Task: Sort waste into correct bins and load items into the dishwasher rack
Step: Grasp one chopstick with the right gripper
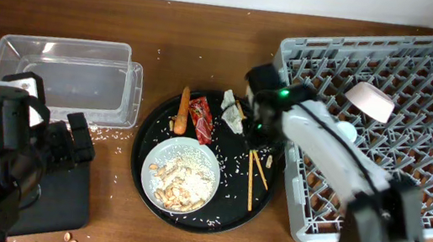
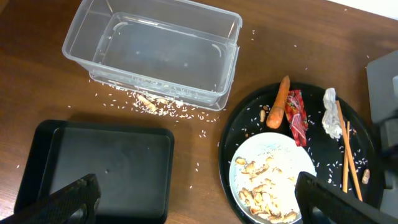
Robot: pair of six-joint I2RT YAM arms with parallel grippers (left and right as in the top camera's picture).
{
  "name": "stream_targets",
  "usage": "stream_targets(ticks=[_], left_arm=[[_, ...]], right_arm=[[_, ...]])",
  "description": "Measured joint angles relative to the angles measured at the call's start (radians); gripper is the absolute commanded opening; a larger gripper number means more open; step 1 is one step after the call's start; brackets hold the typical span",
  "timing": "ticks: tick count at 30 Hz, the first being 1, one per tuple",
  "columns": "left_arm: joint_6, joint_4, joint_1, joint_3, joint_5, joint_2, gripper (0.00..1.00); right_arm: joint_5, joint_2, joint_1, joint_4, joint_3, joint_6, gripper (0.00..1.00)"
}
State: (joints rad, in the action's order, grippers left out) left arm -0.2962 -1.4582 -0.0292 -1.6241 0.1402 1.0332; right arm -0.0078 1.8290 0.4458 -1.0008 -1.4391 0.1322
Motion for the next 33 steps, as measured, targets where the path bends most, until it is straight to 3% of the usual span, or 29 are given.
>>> stream_targets(ticks=[5, 7, 8, 13, 21, 24, 27, 30, 33], left_arm=[[0.0, 0.0, 0.0, 0.0, 0.0, 0.0, 0.99], [0.0, 0.0, 0.0, 0.0, 0.0, 0.0, 0.99], [0.0, 0.0, 0.0, 0.0, 0.0, 0.0, 0.99], [0.0, 0.0, 0.0, 0.0, 0.0, 0.0, 0.99], [0.0, 0.0, 0.0, 0.0, 0.0, 0.0, 0.99], [0.0, 0.0, 0.0, 0.0, 0.0, 0.0, 0.99], [0.0, 0.0, 0.0, 0.0, 0.0, 0.0, 0.99], [0.0, 0.0, 0.0, 0.0, 0.0, 0.0, 0.99], [0.0, 0.0, 0.0, 0.0, 0.0, 0.0, 0.99]], right_arm=[[0.033, -0.194, -0.124, 0.013, -0.042, -0.003, 0.06], [-0.003, -0.205, -0.165, 0.013, -0.044, -0.018, 0.28], [-0.033, -0.201, -0.178, 0.009, -0.043, -0.033, 0.34], [-0.085, -0.117, -0.078, 0.046, 0.011, -0.063, 0.4], [-0.068, 0.129, -0.003, 0.13, 0.065, -0.065, 0.4], [-0.064, 0.174, -0.003, 0.146, 0.066, -0.067, 0.24], [-0.065, 0.188, -0.003, 0.15, 0.066, -0.066, 0.18], [-0.065, 0.188, -0.003, 0.161, 0.066, -0.065, 0.04], [-0.065, 0.188, -0.003, 0.161, 0.066, -0.056, 0.04]])
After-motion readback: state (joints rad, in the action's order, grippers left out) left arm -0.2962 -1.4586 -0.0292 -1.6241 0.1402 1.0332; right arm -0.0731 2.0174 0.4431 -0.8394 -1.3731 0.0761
